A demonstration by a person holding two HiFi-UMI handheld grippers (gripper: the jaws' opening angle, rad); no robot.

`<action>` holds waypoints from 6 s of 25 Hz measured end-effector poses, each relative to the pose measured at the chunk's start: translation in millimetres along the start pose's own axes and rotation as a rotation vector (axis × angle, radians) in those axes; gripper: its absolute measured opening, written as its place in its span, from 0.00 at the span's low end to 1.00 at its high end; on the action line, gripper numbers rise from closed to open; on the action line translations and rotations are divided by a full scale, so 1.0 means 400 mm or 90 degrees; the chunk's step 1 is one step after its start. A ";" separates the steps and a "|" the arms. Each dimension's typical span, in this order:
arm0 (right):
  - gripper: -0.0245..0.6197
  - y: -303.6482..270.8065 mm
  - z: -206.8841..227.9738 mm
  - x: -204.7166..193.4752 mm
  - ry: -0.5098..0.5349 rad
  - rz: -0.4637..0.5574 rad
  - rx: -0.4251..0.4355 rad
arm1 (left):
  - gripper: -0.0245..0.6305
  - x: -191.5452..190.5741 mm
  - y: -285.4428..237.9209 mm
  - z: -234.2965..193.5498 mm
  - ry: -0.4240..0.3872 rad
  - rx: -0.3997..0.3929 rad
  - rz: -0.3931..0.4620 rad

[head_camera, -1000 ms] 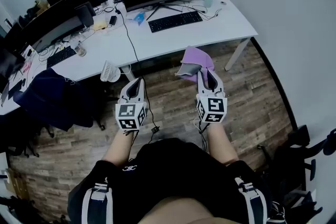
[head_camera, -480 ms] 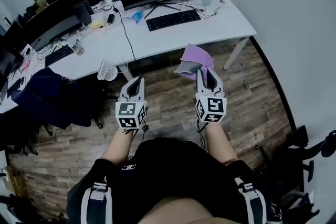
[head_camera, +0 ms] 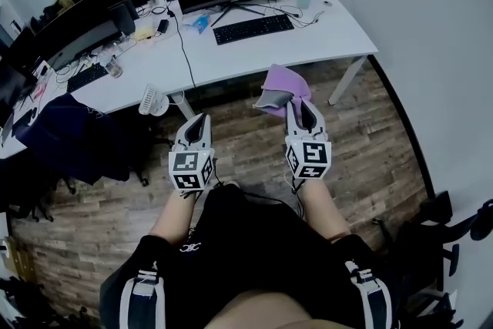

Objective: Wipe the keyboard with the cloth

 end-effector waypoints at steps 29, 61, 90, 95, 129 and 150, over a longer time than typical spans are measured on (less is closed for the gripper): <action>0.19 -1.007 0.046 -0.095 0.015 -0.044 0.006 | 0.06 0.093 -0.850 -0.577 0.024 -0.024 0.000; 0.18 -1.736 -0.211 -0.395 0.046 -0.188 0.332 | 0.06 0.013 -0.995 -0.950 0.139 0.224 -0.064; 0.18 -1.912 -0.341 -0.776 0.171 -0.440 0.395 | 0.06 -0.038 -0.818 -0.975 0.193 0.414 -0.080; 0.18 -1.859 -0.343 -0.777 0.171 -0.464 0.404 | 0.06 -0.031 -0.851 -0.999 0.187 0.385 -0.069; 0.18 -1.795 -0.006 -0.798 0.084 -0.473 0.185 | 0.06 -0.033 -1.195 -0.992 0.155 0.100 -0.076; 0.18 -1.844 0.529 -0.797 -0.001 -0.451 0.191 | 0.06 0.058 -1.578 -0.609 0.109 0.106 -0.096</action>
Point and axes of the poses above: the fingertips, and each gripper's own axes: y backward along the fingers, z to its right, x out of its top, the point moved 4 cm from there along y, backward along the fingers, and after that the axes turned 6 degrees about -x, right-handed, at the moved point
